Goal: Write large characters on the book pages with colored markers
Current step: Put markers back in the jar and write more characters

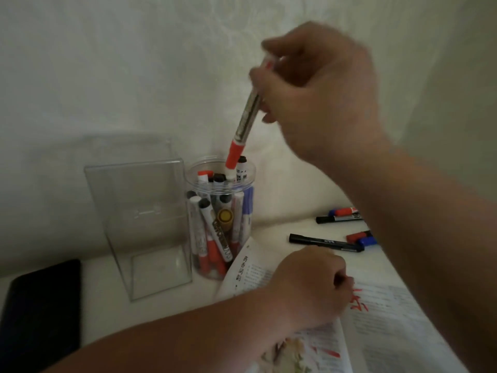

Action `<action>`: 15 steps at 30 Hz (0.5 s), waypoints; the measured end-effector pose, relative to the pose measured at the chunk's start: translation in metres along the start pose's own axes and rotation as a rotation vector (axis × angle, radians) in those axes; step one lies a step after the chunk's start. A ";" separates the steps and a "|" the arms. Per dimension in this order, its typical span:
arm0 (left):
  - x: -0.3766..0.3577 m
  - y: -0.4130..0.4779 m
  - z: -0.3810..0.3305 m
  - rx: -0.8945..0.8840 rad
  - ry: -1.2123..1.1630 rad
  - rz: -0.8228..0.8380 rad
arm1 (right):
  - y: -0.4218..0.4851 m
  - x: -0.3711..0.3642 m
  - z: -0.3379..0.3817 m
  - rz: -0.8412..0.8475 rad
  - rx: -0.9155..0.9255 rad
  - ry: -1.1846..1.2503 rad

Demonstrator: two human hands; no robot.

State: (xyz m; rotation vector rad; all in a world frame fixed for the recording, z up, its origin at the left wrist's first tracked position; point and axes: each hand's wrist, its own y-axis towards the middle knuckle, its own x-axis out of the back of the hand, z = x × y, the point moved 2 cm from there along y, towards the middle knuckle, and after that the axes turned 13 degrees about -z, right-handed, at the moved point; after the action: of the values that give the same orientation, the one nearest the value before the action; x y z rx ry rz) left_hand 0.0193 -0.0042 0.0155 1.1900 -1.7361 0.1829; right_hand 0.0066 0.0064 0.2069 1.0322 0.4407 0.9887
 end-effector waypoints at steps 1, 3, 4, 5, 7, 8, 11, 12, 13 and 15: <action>-0.001 0.000 0.001 -0.011 -0.010 -0.013 | -0.001 -0.013 -0.006 0.053 -0.023 -0.053; -0.003 -0.001 0.003 -0.033 -0.022 -0.046 | -0.006 -0.028 -0.018 0.114 -0.053 -0.102; -0.003 0.000 0.003 -0.039 -0.025 -0.055 | -0.007 -0.031 -0.023 0.121 -0.068 -0.091; -0.004 0.000 0.004 -0.044 -0.030 -0.058 | -0.005 -0.033 -0.025 0.121 -0.072 -0.080; -0.006 0.001 0.004 -0.056 -0.038 -0.064 | -0.001 -0.036 -0.025 0.142 -0.068 -0.069; -0.007 0.002 0.004 -0.063 -0.032 -0.063 | -0.001 -0.036 -0.024 0.157 -0.074 -0.050; -0.007 0.002 0.004 -0.056 -0.015 -0.026 | -0.002 -0.036 -0.025 0.244 -0.112 0.035; -0.006 0.002 0.004 -0.053 -0.003 -0.019 | -0.003 -0.035 -0.027 0.288 -0.140 0.055; -0.005 0.002 0.003 -0.056 0.007 -0.016 | -0.004 -0.035 -0.028 0.330 -0.163 0.053; -0.004 0.002 0.002 -0.057 0.003 -0.014 | -0.003 -0.033 -0.032 0.416 -0.104 -0.099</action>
State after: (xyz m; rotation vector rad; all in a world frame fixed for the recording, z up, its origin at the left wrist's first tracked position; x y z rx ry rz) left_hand 0.0171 -0.0018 0.0123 1.1592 -1.7188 0.1264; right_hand -0.0320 -0.0058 0.1852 1.0954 0.0894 1.3076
